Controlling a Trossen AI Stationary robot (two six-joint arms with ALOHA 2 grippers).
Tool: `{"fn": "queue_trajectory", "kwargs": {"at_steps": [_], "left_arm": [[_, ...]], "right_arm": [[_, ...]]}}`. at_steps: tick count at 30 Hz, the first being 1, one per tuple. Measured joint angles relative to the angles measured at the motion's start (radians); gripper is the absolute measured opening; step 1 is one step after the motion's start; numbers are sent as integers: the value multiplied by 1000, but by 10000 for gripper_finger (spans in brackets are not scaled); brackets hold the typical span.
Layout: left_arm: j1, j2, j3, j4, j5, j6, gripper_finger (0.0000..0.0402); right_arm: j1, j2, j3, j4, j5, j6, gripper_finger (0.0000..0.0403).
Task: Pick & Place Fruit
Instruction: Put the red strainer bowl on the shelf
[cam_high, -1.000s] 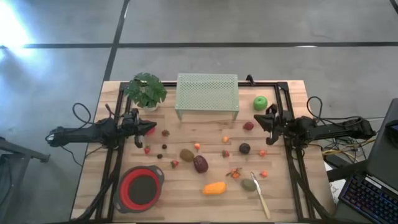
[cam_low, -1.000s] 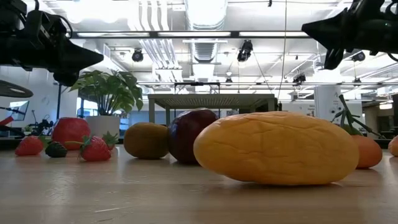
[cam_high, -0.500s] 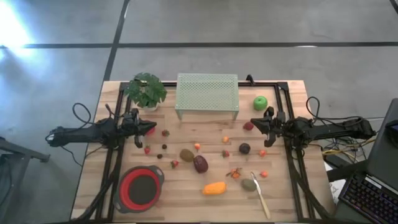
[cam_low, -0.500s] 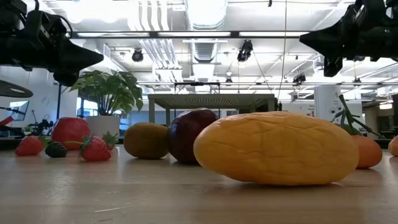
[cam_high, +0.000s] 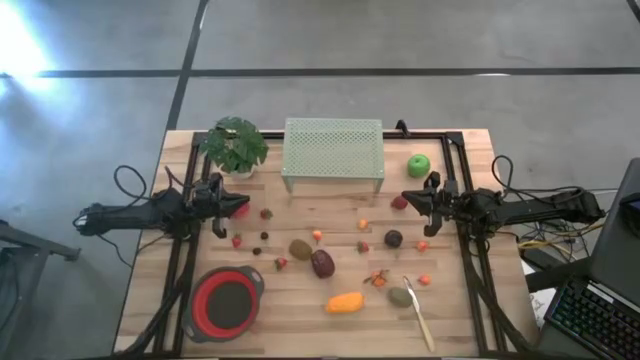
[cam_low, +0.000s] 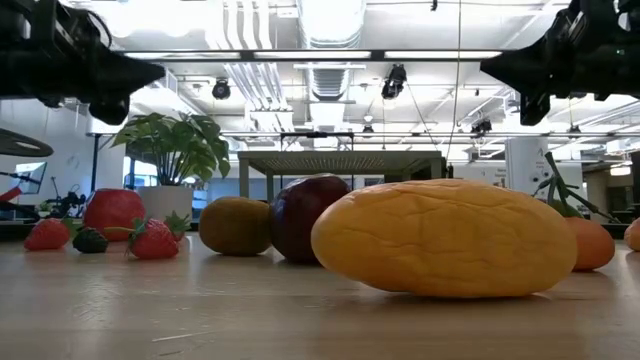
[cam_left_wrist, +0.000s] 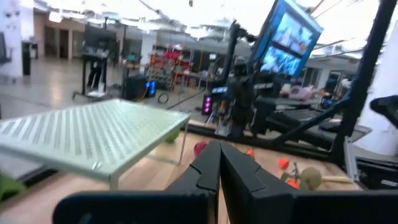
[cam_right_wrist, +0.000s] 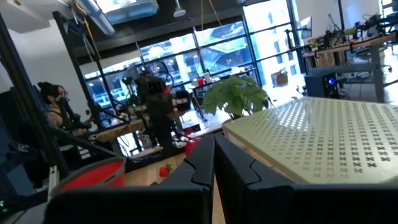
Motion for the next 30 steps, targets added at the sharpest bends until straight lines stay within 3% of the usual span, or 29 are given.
{"fn": "queue_trajectory", "kwargs": {"at_steps": [10,17,22,25,30], "left_arm": [[0,6,116,-3,93,44,26],[0,81,222,-2,100,43,111],[0,219,306,-9,187,110,161],[0,325,411,-118,190,111,165],[0,507,684,-511,190,74,158]], "right_arm": [[0,45,0,2,6,-4,8],[-11,104,0,1,30,-6,9],[-24,144,0,-2,28,-13,9],[-24,161,0,-8,22,13,9],[-24,167,0,-71,19,77,9]]}}
